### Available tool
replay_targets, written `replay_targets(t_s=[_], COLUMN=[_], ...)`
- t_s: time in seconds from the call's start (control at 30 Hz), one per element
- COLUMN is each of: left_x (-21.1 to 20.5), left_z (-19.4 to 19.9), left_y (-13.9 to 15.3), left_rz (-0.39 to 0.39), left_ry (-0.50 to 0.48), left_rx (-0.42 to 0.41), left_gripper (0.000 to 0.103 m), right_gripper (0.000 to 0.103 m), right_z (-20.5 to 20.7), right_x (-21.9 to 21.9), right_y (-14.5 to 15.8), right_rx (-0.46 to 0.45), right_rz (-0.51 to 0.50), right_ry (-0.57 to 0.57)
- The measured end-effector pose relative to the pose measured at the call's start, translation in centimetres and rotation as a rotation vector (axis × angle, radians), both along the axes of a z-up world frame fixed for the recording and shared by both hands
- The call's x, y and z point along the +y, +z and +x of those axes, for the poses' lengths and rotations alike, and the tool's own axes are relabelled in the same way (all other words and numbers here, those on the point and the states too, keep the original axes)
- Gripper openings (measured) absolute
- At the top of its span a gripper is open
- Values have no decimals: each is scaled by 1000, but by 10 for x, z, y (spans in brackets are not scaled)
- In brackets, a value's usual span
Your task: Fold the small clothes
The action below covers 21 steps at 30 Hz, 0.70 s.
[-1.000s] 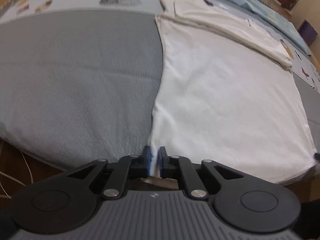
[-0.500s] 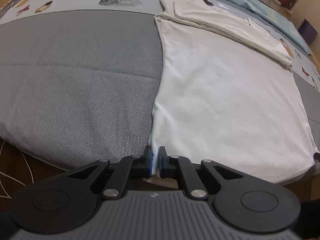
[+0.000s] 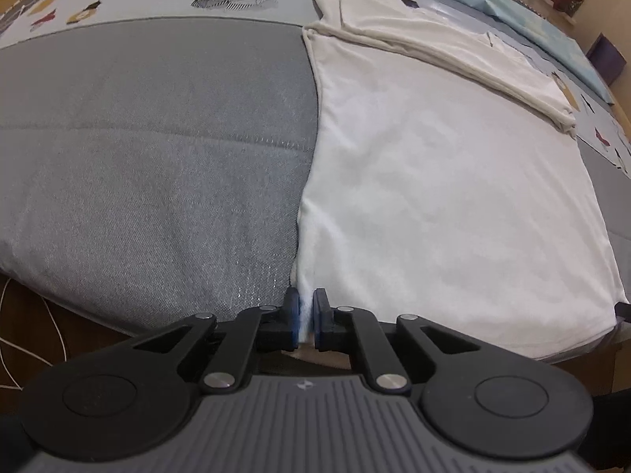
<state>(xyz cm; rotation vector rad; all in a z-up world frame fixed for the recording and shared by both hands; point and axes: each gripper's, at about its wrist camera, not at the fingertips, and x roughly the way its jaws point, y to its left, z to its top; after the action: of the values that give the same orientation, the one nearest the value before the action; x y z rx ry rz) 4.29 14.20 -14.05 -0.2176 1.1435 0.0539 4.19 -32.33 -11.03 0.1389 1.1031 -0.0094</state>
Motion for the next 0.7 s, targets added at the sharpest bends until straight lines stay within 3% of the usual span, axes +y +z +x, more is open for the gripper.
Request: replay_targets(t_s=[0.1,0.47,0.57,0.7], left_x=[-5,-7,-10,-9], left_z=[1,3,1,-1], left_y=[-3,-6,-4,1], left_rz=[9,23,44,51], left_ry=[-27,-24,-37,-35], left_rx=[19,22,9,-15], left_gripper=[14,16,7,6], right_gripper=[18,19,16,8], right_z=[-1,1,0,-1], right_x=[2,5,5,5], right_y=[-1,-1,-1,2], right_rx=[2,1,-1,-26], right_rz=[-4,-15,-18,-14], right_ry=[6,18,19,9])
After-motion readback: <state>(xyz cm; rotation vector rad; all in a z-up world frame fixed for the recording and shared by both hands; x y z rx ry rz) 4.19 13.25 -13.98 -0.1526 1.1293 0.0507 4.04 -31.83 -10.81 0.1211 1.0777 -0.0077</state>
